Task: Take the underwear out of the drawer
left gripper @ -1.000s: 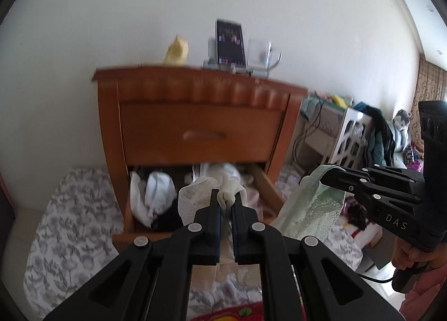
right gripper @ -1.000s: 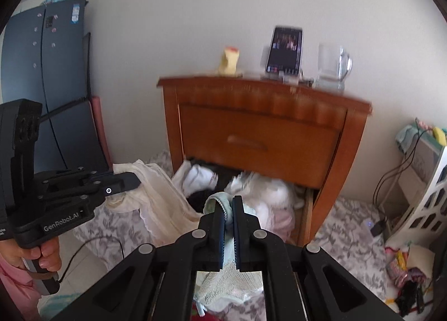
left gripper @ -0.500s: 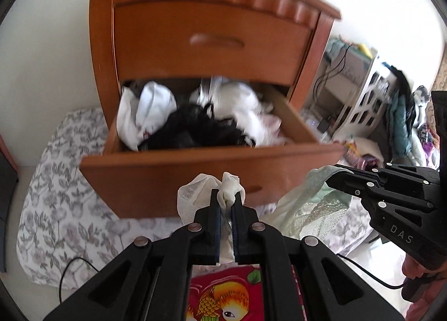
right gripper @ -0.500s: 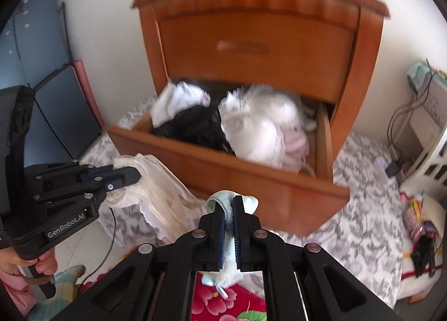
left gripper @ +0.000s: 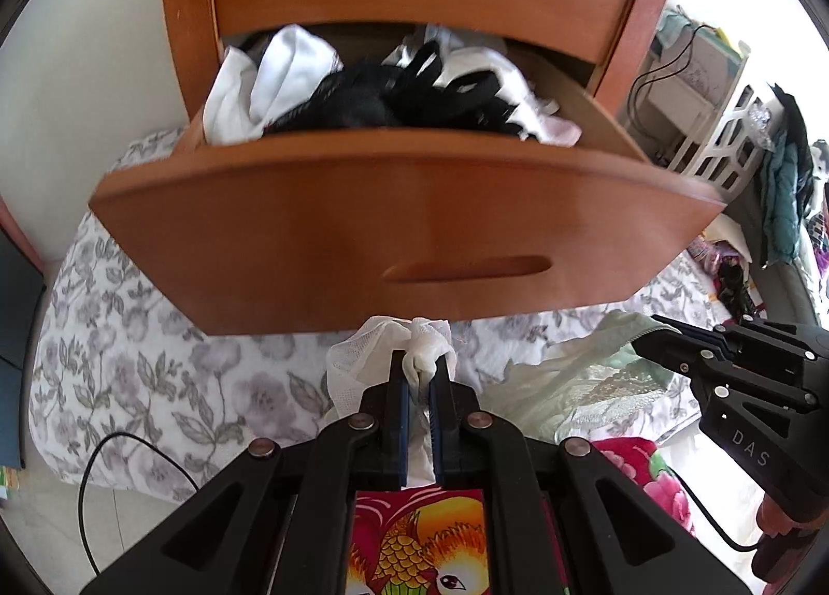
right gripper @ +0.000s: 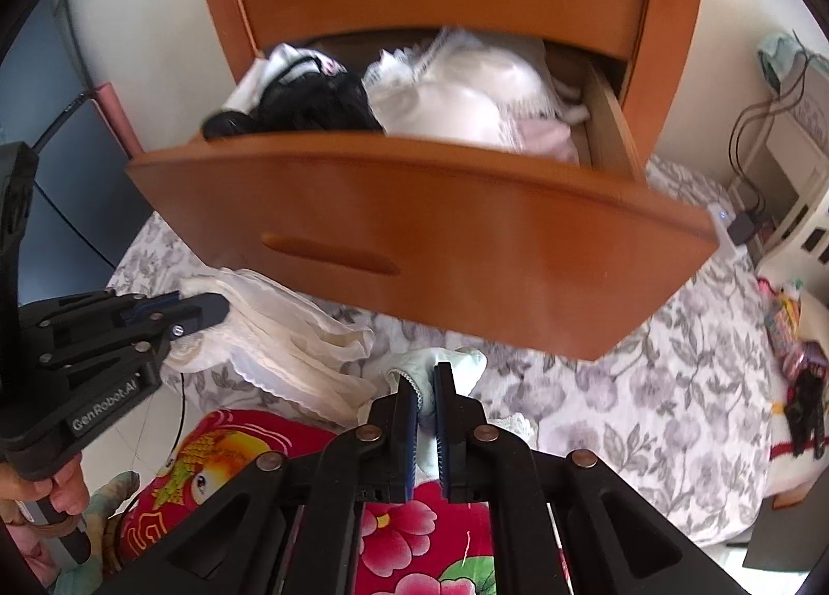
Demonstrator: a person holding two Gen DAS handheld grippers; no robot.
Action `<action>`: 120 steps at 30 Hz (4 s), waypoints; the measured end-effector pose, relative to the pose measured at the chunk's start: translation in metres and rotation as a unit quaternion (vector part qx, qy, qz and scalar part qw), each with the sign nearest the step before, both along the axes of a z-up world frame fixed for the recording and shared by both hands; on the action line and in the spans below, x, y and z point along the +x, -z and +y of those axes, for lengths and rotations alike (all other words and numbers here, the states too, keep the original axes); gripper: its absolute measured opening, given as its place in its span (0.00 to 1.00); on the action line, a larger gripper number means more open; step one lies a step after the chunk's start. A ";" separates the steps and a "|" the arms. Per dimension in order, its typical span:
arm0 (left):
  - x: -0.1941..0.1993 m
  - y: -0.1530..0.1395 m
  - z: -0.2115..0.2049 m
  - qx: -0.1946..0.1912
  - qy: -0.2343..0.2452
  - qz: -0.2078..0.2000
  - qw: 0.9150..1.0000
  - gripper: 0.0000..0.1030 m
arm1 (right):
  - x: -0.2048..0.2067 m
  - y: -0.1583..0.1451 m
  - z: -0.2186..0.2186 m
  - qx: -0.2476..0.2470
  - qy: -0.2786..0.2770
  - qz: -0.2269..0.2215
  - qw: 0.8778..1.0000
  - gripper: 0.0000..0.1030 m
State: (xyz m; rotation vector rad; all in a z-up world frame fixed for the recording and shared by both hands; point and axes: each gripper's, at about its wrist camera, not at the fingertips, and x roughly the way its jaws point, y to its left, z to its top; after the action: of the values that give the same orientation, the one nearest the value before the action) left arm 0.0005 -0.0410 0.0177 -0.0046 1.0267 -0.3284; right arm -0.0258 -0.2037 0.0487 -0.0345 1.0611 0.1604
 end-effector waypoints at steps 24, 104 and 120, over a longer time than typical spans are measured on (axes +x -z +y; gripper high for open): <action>0.009 0.022 0.011 0.032 -0.054 0.040 0.997 0.82 | 0.008 0.023 -0.003 0.000 0.021 0.036 0.999 0.89; 0.141 -0.028 0.007 -0.065 -0.014 0.061 0.996 0.09 | 0.123 -0.055 -0.025 0.057 0.036 -0.051 0.996 0.89; 0.136 -0.065 0.064 -0.087 -0.094 -0.036 0.991 0.07 | 0.184 -0.026 0.003 0.030 0.019 0.028 0.999 0.78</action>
State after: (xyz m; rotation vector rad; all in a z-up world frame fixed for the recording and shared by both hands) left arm 0.1363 0.0232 0.0825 -0.2441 0.9157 -0.2423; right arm 0.1578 -0.2010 0.0744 0.0435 1.1108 0.1592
